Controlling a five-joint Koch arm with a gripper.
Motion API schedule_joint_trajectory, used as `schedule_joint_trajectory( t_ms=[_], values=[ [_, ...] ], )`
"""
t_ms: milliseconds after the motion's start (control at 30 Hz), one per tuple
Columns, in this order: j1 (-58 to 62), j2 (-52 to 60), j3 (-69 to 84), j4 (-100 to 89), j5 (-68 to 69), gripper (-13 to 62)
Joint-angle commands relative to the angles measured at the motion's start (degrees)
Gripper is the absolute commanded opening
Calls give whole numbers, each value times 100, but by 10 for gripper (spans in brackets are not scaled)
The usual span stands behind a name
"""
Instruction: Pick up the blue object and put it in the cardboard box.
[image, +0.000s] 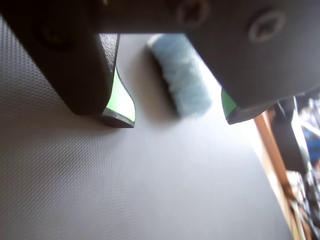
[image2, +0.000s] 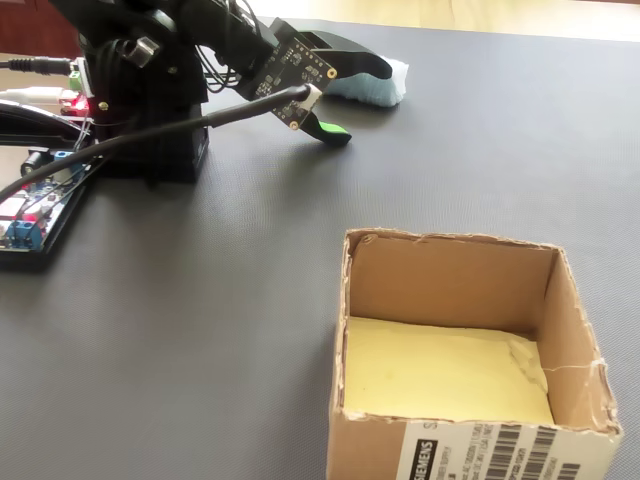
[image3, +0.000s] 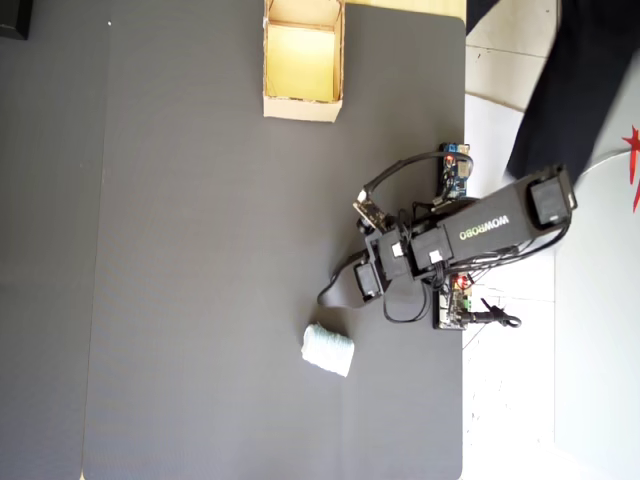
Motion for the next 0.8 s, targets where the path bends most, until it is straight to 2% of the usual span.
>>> schedule_joint_trajectory(
  t_ms=[0, 300, 567, 767],
  values=[
    [-290, 492, -9, 650, 431, 330],
    [-835, 501, -88, 721, 413, 330],
    [-1107, 483, -800, 1696, 413, 330],
    [-1564, 448, -1125, 1758, 413, 329]
  ],
)
